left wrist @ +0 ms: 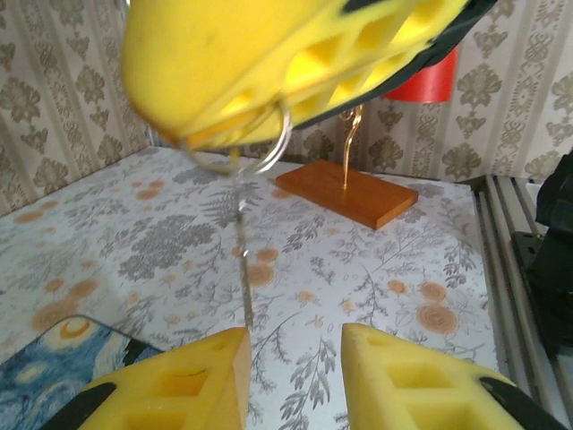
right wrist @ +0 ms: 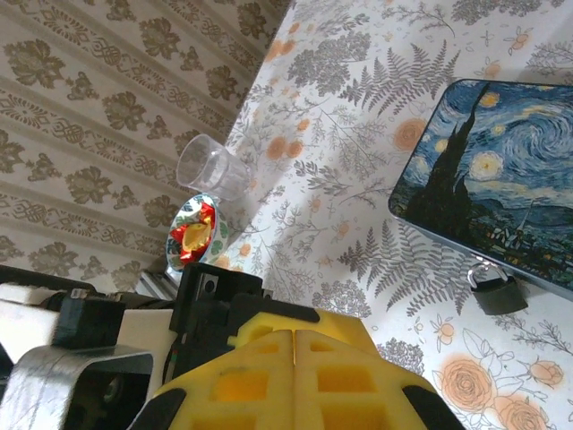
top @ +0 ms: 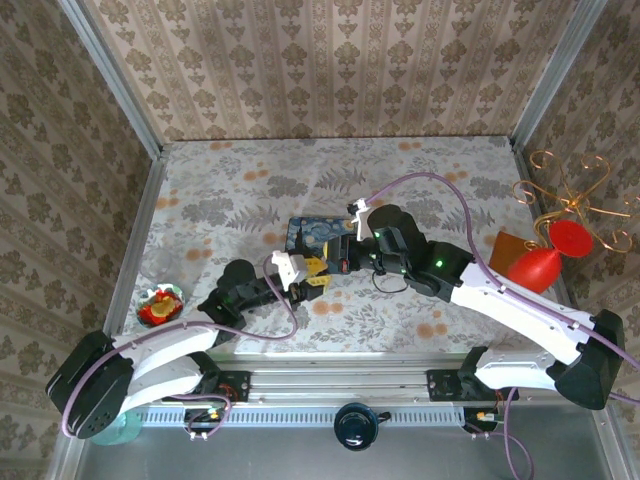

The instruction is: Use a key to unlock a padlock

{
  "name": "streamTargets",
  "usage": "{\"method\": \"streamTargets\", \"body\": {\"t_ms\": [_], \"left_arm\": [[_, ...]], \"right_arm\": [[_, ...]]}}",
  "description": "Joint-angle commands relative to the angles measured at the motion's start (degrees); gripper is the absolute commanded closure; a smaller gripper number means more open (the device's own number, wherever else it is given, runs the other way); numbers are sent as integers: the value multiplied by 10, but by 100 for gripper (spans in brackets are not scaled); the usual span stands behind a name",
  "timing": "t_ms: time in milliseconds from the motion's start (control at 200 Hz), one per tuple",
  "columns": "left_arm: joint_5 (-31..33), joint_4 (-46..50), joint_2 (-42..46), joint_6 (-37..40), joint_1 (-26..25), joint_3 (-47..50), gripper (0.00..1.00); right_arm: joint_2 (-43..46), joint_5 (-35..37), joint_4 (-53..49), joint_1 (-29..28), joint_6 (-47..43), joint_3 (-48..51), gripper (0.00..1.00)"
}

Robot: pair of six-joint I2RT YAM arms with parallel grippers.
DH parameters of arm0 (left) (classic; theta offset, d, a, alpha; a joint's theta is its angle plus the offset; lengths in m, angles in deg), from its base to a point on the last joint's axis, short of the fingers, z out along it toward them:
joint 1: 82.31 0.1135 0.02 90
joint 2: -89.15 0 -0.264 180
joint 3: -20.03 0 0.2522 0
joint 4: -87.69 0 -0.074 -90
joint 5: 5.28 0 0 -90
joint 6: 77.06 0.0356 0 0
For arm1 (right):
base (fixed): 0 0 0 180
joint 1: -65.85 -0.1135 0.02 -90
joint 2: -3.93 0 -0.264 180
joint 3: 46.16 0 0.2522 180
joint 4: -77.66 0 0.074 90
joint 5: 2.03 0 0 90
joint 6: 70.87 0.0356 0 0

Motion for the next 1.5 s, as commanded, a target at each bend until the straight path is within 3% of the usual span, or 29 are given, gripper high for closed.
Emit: {"method": "streamTargets", "body": {"t_ms": [0, 180, 380, 560, 725, 845, 935, 1015, 1180, 1495], "left_arm": [[-19, -34, 1, 7, -4, -25, 70], [-12, -31, 3, 4, -5, -29, 75], [-7, -27, -1, 2, -5, -31, 91], [10, -26, 2, -12, 0, -30, 99], [23, 17, 18, -24, 14, -40, 100], [23, 135, 38, -14, 25, -74, 100], [29, 234, 51, 5, 26, -104, 100], [33, 314, 53, 23, 26, -131, 100], [54, 450, 37, 69, 7, -187, 100], [66, 579, -32, 139, -51, -267, 100]], "right_arm": [[11, -11, 20, -4, 5, -8, 100], [11, -13, 23, -6, 8, -5, 100], [16, -2, 25, -7, 8, 0, 100], [18, 5, 23, -6, 7, 1, 100], [22, 6, 18, -6, -14, 2, 99], [48, 32, -11, 2, -104, 1, 71], [81, 47, -14, 19, -199, 25, 64], [122, 41, 32, 33, -277, 74, 63], [183, -49, 137, 36, -441, 176, 64], [171, -120, 167, 34, -537, 231, 65]]}}
